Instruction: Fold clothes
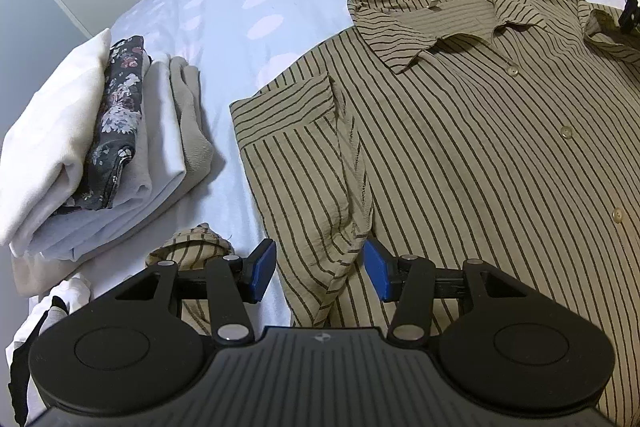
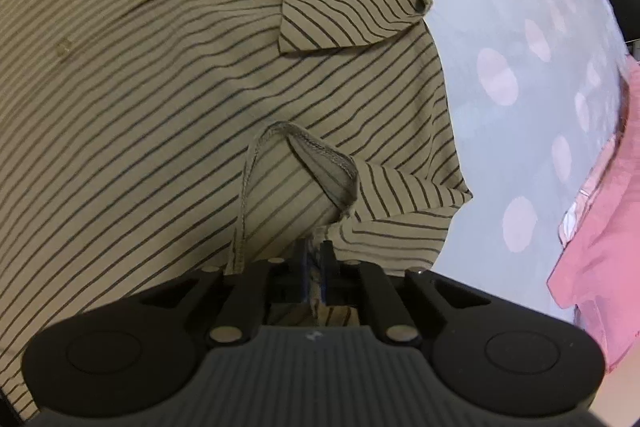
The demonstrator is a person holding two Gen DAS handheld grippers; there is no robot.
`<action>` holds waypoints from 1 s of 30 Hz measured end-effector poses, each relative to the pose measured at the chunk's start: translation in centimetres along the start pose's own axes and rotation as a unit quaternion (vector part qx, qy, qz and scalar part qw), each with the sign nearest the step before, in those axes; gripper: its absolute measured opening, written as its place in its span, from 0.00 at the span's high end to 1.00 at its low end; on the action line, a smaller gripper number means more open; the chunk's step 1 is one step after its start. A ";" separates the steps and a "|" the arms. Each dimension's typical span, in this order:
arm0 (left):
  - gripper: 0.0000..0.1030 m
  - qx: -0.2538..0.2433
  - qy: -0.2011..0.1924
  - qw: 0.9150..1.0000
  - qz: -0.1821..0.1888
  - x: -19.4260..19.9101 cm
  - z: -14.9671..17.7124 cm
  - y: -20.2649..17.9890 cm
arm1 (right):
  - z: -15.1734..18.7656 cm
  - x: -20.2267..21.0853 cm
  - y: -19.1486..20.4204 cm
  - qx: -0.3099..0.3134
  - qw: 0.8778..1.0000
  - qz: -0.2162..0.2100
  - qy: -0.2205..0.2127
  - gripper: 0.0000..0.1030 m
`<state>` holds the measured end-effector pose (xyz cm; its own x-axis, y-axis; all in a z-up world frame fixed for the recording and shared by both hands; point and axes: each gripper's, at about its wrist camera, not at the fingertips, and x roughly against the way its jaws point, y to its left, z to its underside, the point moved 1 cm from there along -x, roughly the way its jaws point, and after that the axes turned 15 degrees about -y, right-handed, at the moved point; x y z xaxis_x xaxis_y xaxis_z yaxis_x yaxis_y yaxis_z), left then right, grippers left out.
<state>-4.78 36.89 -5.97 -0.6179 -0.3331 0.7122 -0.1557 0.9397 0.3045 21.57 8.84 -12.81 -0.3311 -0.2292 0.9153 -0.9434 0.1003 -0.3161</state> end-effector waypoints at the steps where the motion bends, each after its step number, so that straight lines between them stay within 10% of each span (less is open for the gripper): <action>1: 0.55 -0.001 0.000 1.000 -0.001 0.0 0.0 0.0 | 0.1 -0.2 0.2 0.001 1.000 0.010 -0.001 0.76; 3: 0.55 -0.005 0.000 1.000 -0.002 0.1 0.1 -0.1 | 0.2 -0.5 0.5 0.001 1.000 0.027 -0.005 0.62; 8: 0.55 -0.020 0.003 1.000 -0.004 -0.2 0.3 -0.4 | -0.4 -1.5 -0.2 -0.051 0.997 0.044 -0.027 0.63; 10: 0.55 -0.025 0.003 1.000 -0.004 -0.2 0.3 -0.6 | -0.6 -2.1 -0.5 -0.062 0.996 0.060 -0.025 0.65; 13: 0.55 -0.030 0.003 1.000 -0.002 -0.2 0.2 -0.8 | -0.4 -3.0 -1.1 -0.076 0.994 0.075 -0.005 0.97; 19: 0.55 -0.028 -0.002 1.000 0.001 -0.2 0.1 -0.8 | -0.4 -0.1 -3.6 -0.108 0.986 0.124 -0.018 0.97; 30: 0.55 -0.034 -0.004 0.999 0.003 0.0 0.1 -1.1 | -2.0 7.1 -10.4 -0.309 0.920 0.206 -0.125 0.97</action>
<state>-4.69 35.89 -6.38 -0.6257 -0.3259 0.7087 -0.0984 0.9343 0.3427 29.09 8.05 -2.50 -0.7252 -0.2569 0.6388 -0.5711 0.7428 -0.3496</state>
